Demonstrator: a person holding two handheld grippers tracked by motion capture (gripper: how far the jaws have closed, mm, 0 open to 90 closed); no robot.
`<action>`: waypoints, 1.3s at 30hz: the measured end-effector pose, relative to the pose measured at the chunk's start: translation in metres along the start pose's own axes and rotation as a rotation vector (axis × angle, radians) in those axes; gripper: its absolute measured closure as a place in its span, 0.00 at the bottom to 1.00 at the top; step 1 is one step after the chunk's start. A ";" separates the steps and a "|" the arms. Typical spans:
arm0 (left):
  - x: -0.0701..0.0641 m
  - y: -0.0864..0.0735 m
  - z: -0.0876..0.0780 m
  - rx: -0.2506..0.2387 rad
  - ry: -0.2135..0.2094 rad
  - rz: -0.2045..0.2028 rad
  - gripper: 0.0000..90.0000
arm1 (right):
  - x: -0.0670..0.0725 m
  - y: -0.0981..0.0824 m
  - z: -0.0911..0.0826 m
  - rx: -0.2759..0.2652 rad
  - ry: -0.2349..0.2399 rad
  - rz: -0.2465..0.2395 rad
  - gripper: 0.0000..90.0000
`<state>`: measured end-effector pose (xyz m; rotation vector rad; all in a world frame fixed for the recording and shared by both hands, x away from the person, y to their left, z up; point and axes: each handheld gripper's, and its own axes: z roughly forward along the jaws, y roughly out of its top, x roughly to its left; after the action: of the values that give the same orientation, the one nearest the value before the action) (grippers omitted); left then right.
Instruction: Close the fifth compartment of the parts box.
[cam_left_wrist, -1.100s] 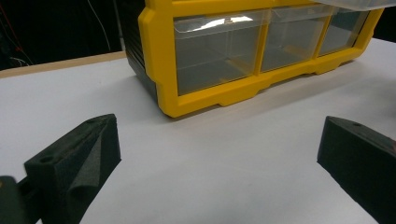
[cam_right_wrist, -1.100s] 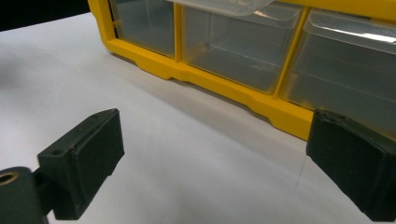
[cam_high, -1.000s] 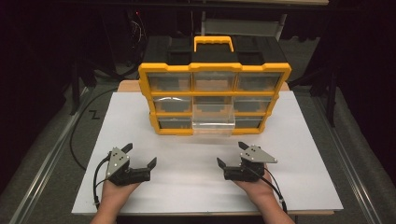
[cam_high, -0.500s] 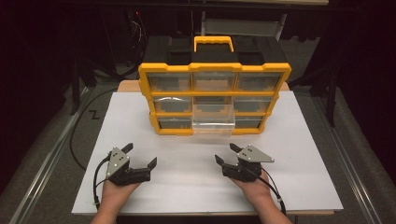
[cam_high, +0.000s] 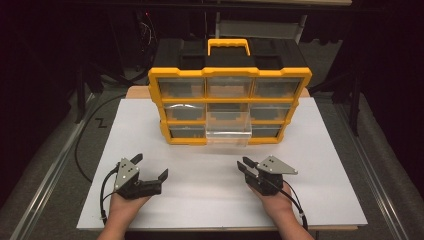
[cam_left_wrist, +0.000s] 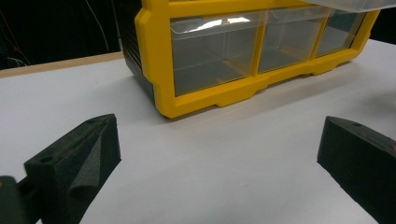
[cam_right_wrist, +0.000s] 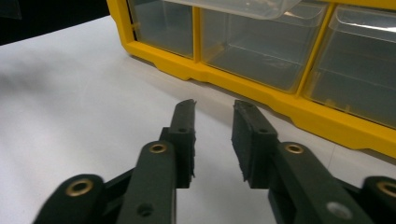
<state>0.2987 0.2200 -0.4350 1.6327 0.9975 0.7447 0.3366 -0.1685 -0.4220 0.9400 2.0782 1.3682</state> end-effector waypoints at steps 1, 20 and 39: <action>0.000 0.000 0.000 0.000 -0.001 0.000 0.00 | 0.000 0.000 0.000 -0.002 0.001 0.001 0.86; 0.001 0.001 0.000 -0.015 -0.016 -0.005 0.00 | 0.008 0.002 -0.002 -0.030 0.012 -0.051 1.00; 0.001 0.001 0.000 -0.020 -0.023 -0.010 0.00 | 0.022 0.033 0.000 -0.105 0.043 -0.053 1.00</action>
<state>0.2992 0.2211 -0.4345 1.6142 0.9788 0.7257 0.3313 -0.1428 -0.3920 0.8130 2.0259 1.4668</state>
